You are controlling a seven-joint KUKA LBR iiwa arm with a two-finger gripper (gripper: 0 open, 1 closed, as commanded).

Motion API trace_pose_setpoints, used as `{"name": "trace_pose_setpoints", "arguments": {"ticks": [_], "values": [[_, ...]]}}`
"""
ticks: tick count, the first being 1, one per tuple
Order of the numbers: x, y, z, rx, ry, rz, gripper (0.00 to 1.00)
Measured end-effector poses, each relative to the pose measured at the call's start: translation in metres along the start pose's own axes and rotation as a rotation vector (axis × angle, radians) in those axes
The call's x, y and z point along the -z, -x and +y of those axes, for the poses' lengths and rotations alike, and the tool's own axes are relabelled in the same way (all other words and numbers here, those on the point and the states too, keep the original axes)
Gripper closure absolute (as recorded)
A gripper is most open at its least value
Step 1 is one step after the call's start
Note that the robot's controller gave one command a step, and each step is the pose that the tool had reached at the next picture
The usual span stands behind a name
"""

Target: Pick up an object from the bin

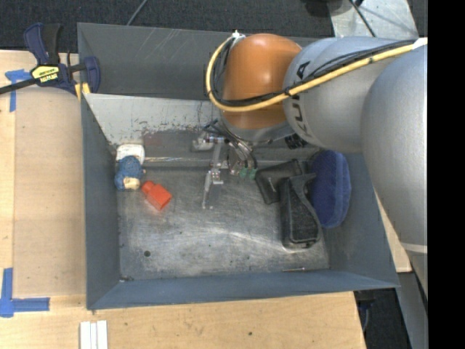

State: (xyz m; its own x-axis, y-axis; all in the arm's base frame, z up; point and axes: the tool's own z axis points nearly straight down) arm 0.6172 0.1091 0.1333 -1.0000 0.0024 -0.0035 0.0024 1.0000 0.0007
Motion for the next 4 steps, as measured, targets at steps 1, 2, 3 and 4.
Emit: {"name": "trace_pose_setpoints", "arguments": {"ticks": [1, 2, 3, 4], "values": [[-0.062, 0.004, 0.038, 0.070, 0.001, -0.004, 0.00], [-0.060, -0.073, 0.083, 0.207, 0.003, -0.006, 0.00], [-0.057, -0.068, 0.083, 0.203, 0.006, -0.021, 1.00], [0.090, -0.072, 0.111, 0.230, 0.003, -0.008, 1.00]]}}
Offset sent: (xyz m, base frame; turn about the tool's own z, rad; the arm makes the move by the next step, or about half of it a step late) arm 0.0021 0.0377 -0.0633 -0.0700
